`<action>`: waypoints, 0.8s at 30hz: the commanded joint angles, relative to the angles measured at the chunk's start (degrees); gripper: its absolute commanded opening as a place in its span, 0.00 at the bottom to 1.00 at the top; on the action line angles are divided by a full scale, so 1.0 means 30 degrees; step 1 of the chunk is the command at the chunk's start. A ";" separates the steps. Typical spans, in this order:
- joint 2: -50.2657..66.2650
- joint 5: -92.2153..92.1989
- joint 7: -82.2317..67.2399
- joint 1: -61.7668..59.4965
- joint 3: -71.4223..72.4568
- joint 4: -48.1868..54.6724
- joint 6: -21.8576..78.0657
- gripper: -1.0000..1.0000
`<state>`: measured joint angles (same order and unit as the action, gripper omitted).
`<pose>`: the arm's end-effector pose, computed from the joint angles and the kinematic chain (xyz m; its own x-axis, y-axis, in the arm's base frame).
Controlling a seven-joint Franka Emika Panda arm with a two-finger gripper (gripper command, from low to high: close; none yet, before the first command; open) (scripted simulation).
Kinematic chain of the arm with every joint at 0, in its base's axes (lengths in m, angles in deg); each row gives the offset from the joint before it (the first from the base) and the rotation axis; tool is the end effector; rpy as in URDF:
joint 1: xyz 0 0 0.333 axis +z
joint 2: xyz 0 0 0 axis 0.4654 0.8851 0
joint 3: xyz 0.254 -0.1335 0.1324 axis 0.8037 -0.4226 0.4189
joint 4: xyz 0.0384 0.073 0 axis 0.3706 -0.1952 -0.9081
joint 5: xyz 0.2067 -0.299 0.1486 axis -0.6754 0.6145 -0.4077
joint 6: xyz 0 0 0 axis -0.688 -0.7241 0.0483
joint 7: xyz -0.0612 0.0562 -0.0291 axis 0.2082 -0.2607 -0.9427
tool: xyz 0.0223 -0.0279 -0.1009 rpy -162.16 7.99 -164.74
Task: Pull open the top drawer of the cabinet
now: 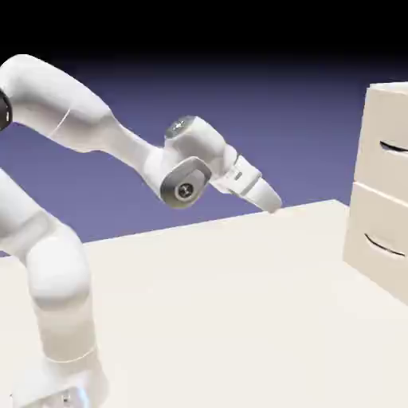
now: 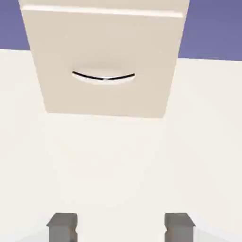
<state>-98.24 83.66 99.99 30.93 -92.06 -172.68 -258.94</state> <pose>0.3932 0.0109 0.4735 0.5318 -0.6434 0.5507 -0.4213 -0.7650 -0.4870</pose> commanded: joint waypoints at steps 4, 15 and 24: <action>-0.0382 0.3006 0.0507 0.2770 -0.2295 0.1760 0.0309 0.50; -0.1433 1.1269 0.1902 1.0383 -0.8605 0.6598 0.1157 0.50; -0.2292 1.8030 0.3042 1.6613 -1.3768 1.0556 0.1850 0.50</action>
<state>-105.12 137.74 109.12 80.76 -133.36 -141.02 -253.39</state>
